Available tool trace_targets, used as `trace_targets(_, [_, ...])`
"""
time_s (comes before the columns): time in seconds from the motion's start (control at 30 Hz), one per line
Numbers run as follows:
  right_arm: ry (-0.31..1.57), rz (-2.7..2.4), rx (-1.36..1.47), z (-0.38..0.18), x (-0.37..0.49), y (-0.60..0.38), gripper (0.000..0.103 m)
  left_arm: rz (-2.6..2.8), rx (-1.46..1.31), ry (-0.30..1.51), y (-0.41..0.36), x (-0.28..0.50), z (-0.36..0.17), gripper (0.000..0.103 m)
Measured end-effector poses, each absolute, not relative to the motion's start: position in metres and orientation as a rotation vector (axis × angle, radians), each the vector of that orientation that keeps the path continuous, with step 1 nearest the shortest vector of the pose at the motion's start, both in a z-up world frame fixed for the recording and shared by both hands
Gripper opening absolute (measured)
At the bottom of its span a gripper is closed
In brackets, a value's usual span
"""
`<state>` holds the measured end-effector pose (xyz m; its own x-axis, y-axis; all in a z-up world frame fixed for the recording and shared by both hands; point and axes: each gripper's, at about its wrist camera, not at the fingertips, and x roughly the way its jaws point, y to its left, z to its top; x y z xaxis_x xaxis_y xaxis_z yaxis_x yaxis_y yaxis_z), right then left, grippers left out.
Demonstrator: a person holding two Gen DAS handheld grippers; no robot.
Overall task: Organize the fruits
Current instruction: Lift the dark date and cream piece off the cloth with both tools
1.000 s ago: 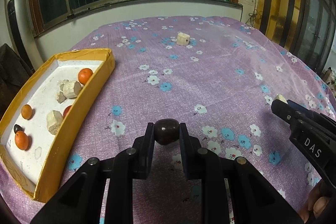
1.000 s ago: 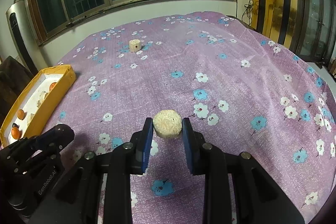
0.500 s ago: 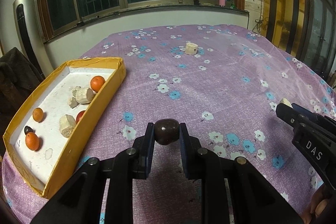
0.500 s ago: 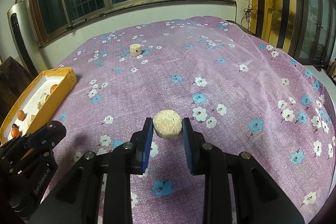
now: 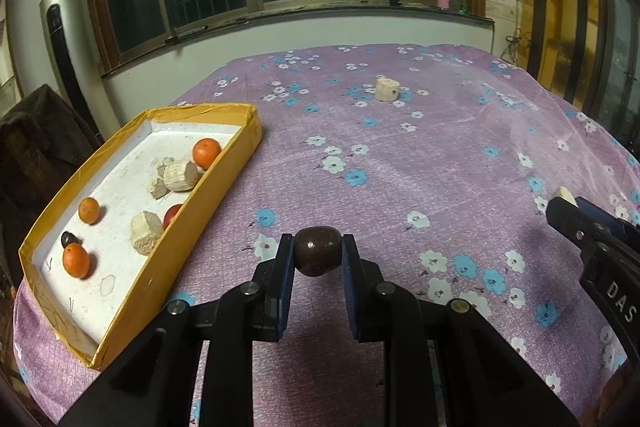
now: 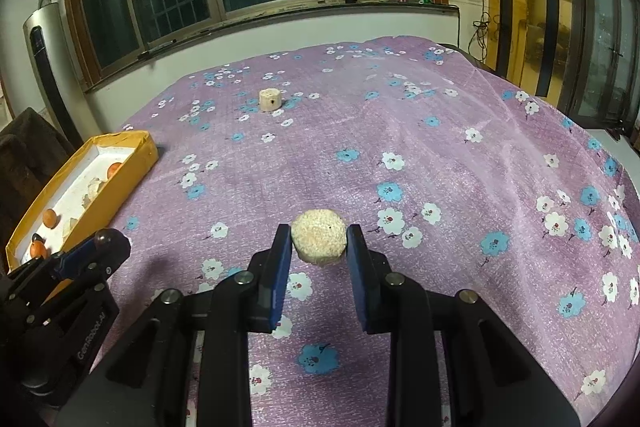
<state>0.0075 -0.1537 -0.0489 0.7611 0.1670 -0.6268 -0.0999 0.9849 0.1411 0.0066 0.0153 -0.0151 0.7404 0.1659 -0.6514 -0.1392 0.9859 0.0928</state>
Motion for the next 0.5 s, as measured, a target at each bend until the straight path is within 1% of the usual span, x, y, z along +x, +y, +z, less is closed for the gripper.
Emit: trace_targets(0.5, [0.653,0.152,0.063,-0.0447,0.0002,-0.146,0.029,0.162,0.044,0.685,0.0135,0.0012,-0.0114,0.021])
